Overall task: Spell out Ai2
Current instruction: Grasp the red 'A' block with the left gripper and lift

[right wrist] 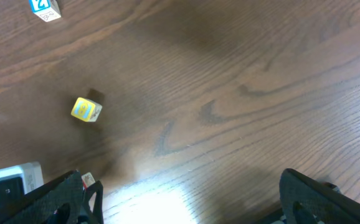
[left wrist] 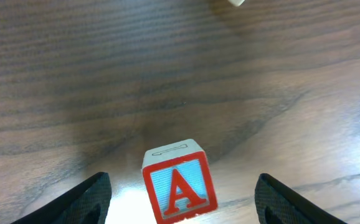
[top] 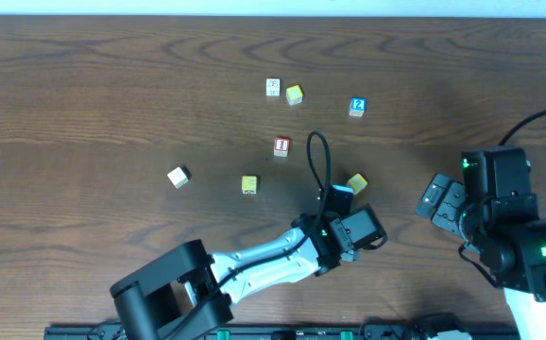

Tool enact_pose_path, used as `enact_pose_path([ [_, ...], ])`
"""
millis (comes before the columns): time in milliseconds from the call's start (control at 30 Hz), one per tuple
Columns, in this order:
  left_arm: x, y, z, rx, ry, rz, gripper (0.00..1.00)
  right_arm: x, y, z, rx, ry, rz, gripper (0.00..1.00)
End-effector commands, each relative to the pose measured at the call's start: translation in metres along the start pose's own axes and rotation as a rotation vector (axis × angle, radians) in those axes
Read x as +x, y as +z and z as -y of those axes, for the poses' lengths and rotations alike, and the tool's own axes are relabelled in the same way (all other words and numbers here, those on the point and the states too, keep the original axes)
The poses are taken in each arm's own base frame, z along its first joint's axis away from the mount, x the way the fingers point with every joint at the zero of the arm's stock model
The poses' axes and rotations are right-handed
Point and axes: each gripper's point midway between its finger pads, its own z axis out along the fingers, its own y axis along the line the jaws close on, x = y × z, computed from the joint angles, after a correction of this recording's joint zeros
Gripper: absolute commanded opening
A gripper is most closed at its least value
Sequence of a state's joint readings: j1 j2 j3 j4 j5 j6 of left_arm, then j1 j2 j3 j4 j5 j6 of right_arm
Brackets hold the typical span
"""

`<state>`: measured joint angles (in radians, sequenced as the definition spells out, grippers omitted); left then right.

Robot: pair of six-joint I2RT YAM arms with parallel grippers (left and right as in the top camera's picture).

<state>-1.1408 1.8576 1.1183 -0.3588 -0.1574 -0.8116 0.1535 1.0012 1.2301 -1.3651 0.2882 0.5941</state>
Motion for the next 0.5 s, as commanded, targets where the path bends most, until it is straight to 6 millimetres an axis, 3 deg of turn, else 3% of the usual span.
enact_pose_path([
  [0,-0.0026,0.0058,-0.0032,-0.028,0.005,0.012,0.68,-0.0021,-0.0010,0.0042,0.014,0.001,0.013,0.99],
  [67,-0.0041,0.0057,-0.0044,-0.035,0.005,0.021,0.57,-0.0021,-0.0010,0.0042,0.014,0.001,0.013,0.99],
  [233,-0.0037,0.0061,-0.0046,-0.035,0.005,0.019,0.58,-0.0021,-0.0010,0.0042,0.014,0.001,0.013,0.99],
  [467,-0.0028,0.0069,-0.0049,-0.037,0.006,0.017,0.51,-0.0020,-0.0010,0.0042,0.014,0.001,0.012,0.99],
])
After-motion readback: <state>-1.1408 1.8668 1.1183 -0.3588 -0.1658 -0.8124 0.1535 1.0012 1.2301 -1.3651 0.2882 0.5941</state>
